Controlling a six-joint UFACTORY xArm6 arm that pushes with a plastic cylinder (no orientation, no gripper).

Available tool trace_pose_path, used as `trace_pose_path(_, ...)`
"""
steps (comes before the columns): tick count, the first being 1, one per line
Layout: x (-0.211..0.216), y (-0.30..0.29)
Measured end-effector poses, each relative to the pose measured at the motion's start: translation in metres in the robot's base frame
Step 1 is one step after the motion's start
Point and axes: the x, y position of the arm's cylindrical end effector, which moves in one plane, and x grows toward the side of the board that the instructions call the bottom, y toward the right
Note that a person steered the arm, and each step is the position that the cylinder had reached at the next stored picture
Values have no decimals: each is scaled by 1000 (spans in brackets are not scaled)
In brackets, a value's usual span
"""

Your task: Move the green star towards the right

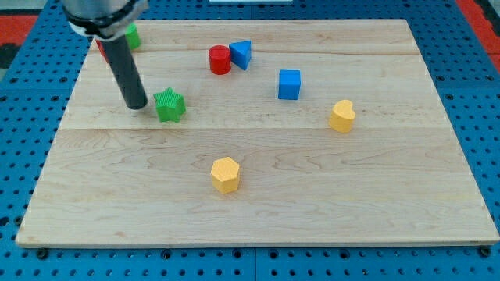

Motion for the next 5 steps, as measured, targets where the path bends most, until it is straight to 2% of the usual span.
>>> trace_pose_path(1, 0, 63)
trace_pose_path(3, -25, 87)
trace_pose_path(5, 39, 132)
